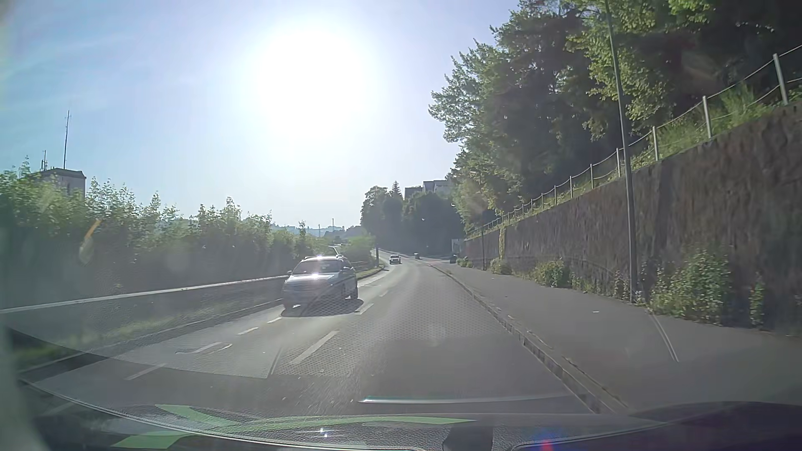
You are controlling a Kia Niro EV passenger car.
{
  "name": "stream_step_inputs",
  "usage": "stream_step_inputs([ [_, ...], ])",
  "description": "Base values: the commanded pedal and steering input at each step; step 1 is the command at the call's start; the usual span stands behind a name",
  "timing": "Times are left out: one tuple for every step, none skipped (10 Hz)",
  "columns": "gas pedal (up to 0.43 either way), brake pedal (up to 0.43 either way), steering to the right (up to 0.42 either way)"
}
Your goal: Follow the waypoints while adhering to traffic rules and regulations
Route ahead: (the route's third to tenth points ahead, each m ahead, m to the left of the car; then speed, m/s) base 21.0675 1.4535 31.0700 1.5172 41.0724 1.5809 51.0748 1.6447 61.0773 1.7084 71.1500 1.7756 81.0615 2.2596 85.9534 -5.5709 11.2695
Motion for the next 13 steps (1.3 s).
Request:
stream_step_inputs([
  [0.028, 0.0, 0.0],
  [0.028, 0.0, -0.002],
  [0.028, 0.0, -0.007],
  [0.02, 0.0, -0.01],
  [0.02, 0.0, -0.01],
  [0.02, 0.0, -0.01],
  [0.02, 0.0, -0.01],
  [0.02, 0.0, -0.009],
  [0.008, 0.0, -0.008],
  [0.0, 0.0, -0.007],
  [0.0, 0.0, -0.007],
  [0.0, 0.0, -0.007],
  [0.0, 0.0, -0.006],
])
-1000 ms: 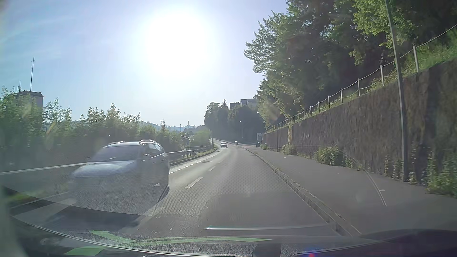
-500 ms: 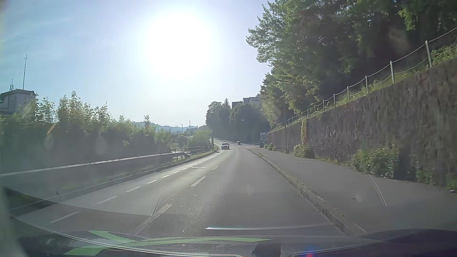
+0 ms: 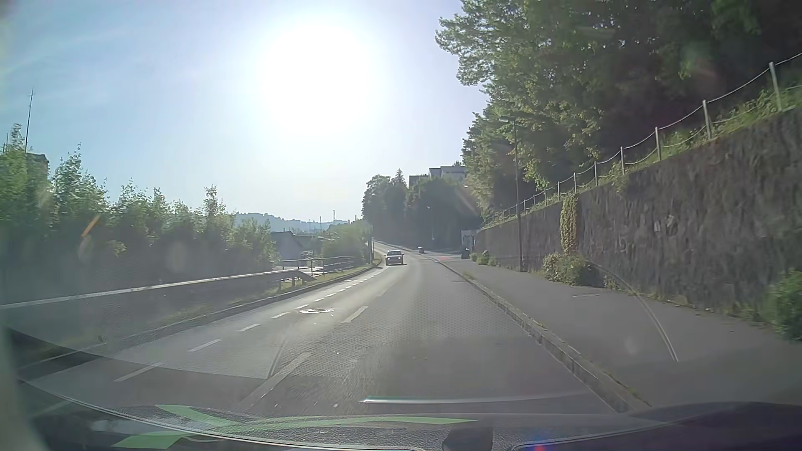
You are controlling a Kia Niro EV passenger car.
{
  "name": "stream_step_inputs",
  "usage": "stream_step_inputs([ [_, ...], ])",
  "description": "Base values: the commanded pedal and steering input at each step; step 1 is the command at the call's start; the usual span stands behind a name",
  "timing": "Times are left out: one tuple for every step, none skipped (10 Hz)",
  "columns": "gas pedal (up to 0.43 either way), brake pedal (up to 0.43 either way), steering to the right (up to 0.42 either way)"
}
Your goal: Follow the waypoints while adhering to traffic rules and regulations
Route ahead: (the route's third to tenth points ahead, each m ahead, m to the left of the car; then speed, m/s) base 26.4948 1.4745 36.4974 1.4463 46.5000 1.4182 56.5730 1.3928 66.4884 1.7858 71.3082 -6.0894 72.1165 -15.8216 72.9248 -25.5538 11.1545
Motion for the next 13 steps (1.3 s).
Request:
stream_step_inputs([
  [0.0, 0.0, -0.004],
  [0.0, 0.018, -0.004],
  [0.0, 0.079, -0.004],
  [0.0, 0.116, -0.004],
  [0.0, 0.128, -0.004],
  [0.0, 0.14, -0.004],
  [0.0, 0.146, -0.003],
  [0.0, 0.152, -0.003],
  [0.0, 0.152, -0.003],
  [0.0, 0.146, -0.003],
  [0.0, 0.14, -0.003],
  [0.0, 0.134, -0.003],
  [0.0, 0.122, 0.0],
])
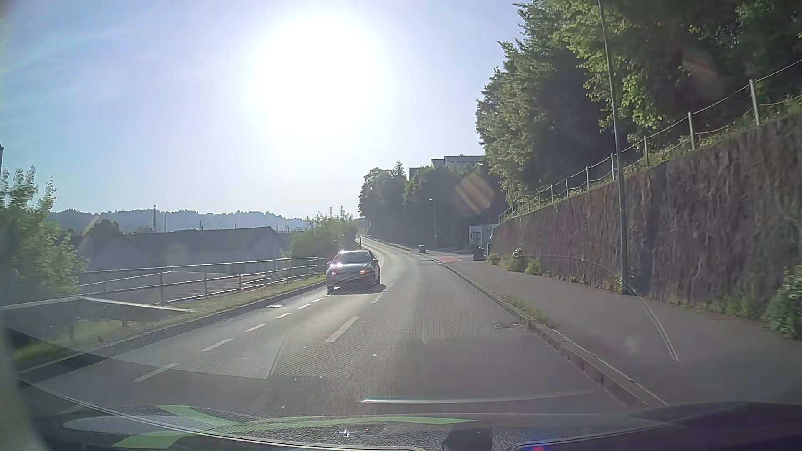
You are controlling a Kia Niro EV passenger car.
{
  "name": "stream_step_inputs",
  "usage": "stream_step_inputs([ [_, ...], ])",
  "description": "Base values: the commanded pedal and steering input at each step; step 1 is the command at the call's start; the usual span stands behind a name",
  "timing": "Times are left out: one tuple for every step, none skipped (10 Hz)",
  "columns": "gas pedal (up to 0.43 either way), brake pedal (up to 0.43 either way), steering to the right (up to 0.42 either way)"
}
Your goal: Follow the waypoints while adhering to traffic rules and regulations
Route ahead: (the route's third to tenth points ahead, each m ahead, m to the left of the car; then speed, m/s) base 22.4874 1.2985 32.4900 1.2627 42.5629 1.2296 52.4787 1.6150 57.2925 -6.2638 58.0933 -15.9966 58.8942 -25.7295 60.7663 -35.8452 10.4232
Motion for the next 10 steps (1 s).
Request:
stream_step_inputs([
  [0.0, 0.122, 0.004],
  [0.0, 0.122, 0.004],
  [0.0, 0.122, 0.003],
  [0.0, 0.128, 0.003],
  [0.0, 0.128, 0.001],
  [0.0, 0.122, -0.002],
  [0.0, 0.116, -0.004],
  [0.0, 0.079, -0.006],
  [0.0, 0.055, -0.007],
  [0.0, 0.055, -0.007],
])
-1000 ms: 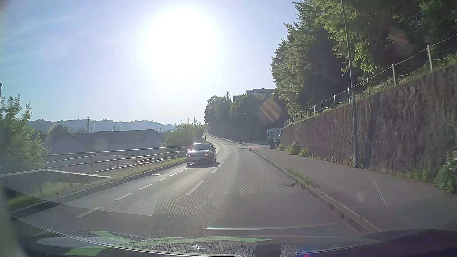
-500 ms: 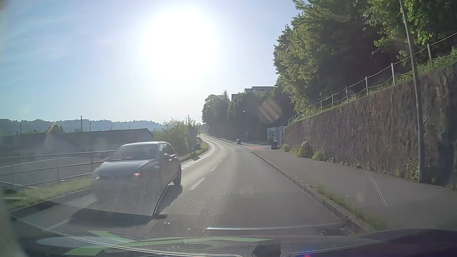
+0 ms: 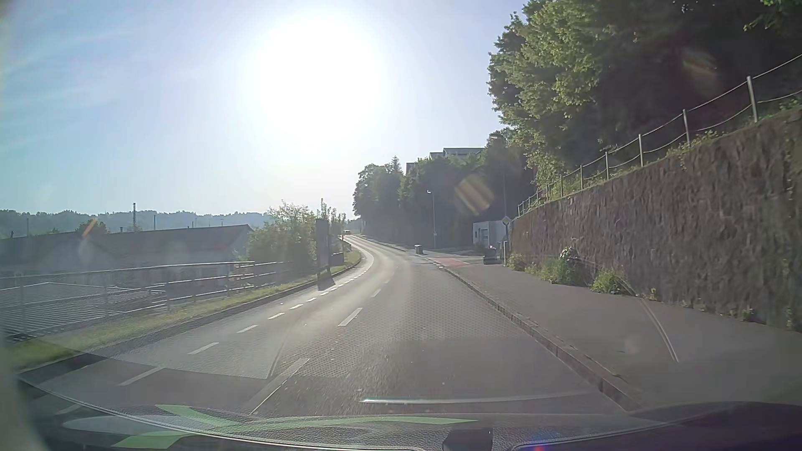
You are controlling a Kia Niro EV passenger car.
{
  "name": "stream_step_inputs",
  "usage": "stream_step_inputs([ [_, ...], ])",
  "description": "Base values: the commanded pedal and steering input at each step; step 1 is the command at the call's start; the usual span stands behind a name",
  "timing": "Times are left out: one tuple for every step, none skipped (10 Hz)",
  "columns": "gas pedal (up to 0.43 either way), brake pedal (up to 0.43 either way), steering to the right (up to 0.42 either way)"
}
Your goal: Follow the waypoints while adhering to traffic rules and regulations
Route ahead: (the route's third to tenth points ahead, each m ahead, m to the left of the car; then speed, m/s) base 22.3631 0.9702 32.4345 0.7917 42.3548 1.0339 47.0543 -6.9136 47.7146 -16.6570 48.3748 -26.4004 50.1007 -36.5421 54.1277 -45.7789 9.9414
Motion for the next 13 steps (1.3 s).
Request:
stream_step_inputs([
  [0.0, 0.055, -0.007],
  [0.0, 0.061, -0.007],
  [0.0, 0.085, -0.007],
  [0.0, 0.098, -0.006],
  [0.0, 0.11, -0.006],
  [0.0, 0.116, -0.007],
  [0.0, 0.122, -0.007],
  [0.0, 0.128, -0.006],
  [0.0, 0.128, -0.007],
  [0.0, 0.128, -0.006],
  [0.0, 0.128, -0.007],
  [0.0, 0.122, -0.007],
  [0.0, 0.122, -0.007],
])
